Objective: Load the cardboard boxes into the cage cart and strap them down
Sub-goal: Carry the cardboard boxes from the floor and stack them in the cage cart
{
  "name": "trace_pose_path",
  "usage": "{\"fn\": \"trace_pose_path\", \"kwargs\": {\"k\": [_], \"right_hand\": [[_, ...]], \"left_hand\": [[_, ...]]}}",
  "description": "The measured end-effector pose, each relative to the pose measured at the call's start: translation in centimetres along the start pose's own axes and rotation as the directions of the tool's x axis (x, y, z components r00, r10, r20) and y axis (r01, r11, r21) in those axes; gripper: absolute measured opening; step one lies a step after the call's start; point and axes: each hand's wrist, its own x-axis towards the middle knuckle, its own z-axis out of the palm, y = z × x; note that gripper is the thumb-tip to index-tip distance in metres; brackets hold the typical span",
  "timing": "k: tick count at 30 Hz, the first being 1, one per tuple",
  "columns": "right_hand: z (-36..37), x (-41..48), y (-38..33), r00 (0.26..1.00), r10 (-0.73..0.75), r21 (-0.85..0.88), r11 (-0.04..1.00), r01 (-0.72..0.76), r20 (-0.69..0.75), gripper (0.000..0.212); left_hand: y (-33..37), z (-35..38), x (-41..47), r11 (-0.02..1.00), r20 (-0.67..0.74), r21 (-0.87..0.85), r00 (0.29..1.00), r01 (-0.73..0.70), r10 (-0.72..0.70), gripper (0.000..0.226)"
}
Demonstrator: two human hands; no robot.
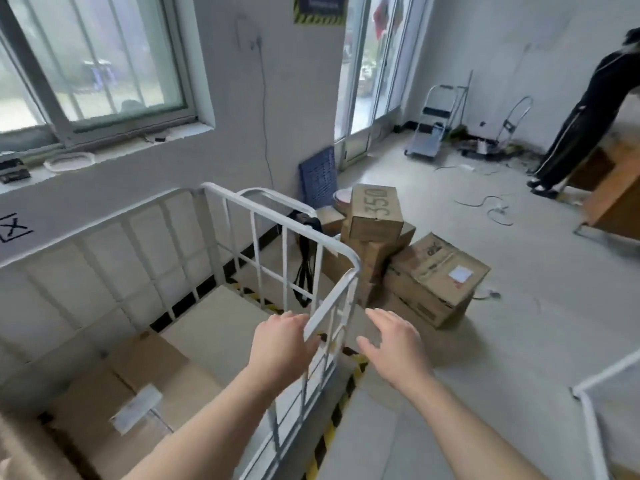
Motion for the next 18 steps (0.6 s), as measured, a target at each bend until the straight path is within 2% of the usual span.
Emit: {"fn": "trace_pose_path", "kwargs": {"k": [7, 11, 18], "right_hand": [[-4.5, 1.4, 12.0, 0.968, 0.244, 0.089, 0.967, -0.238, -0.057, 0.057], [-5.7, 3.8, 17.1, 0.932, 0.357, 0.155, 0.926, -0.343, -0.069, 0.057], [-8.1, 12.0, 24.2, 0.878, 0.469, 0.141, 0.879, -0.455, -0.091, 0.055]], "left_hand": [[11.1, 4.3, 7.3, 0.987, 0.125, 0.001, 0.980, -0.159, 0.157, 0.042], [15.1, 6.5, 12.5, 0.981, 0.172, -0.004, 0.967, -0.192, 0.190, 0.044], [20.2, 10.0, 24.4, 0.966, 0.217, -0.015, 0.942, -0.258, 0.255, 0.040]]}}
